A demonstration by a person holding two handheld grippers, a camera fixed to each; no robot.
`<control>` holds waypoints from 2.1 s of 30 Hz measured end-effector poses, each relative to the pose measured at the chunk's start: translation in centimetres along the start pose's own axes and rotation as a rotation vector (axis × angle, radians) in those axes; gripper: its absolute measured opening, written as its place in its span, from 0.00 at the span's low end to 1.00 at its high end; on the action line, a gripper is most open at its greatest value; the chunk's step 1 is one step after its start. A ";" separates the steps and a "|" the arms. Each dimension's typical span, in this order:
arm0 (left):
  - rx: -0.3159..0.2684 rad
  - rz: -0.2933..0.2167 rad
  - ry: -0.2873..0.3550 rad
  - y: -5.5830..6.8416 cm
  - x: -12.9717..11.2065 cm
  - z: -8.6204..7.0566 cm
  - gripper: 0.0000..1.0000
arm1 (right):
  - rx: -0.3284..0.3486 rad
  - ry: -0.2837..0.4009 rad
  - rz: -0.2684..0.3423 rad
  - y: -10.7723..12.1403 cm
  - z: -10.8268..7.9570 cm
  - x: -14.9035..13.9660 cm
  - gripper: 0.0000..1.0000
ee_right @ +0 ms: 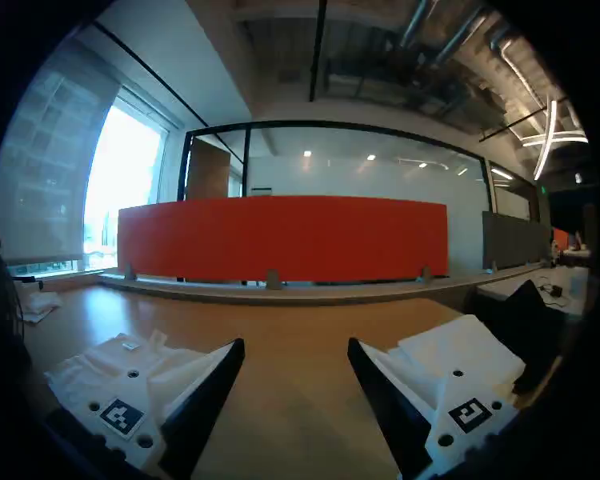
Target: Fold towel
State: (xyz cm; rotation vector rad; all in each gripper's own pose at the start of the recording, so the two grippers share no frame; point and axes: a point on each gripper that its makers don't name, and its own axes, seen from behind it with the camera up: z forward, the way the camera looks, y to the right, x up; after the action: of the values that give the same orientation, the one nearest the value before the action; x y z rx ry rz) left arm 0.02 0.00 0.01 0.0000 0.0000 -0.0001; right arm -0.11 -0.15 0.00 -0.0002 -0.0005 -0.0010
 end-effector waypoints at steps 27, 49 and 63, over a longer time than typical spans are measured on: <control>-0.006 -0.018 -0.030 0.1 11.7 -0.3 0.95 | -0.021 -0.011 -0.026 -1.4 -1.2 12.5 1.00; -0.069 0.005 -0.128 1.6 16.5 0.1 0.95 | 0.064 -0.067 -0.083 -4.7 -0.2 18.7 1.00; -0.223 0.056 -0.247 4.7 15.2 -0.2 0.95 | 0.307 -0.150 -0.180 -10.8 -0.3 19.0 1.00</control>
State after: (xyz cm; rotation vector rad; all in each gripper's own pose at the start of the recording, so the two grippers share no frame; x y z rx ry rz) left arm 15.27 4.73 -0.21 -0.2233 -0.2465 0.0557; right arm 18.84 -10.95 -0.27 0.3065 -0.1502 -0.1811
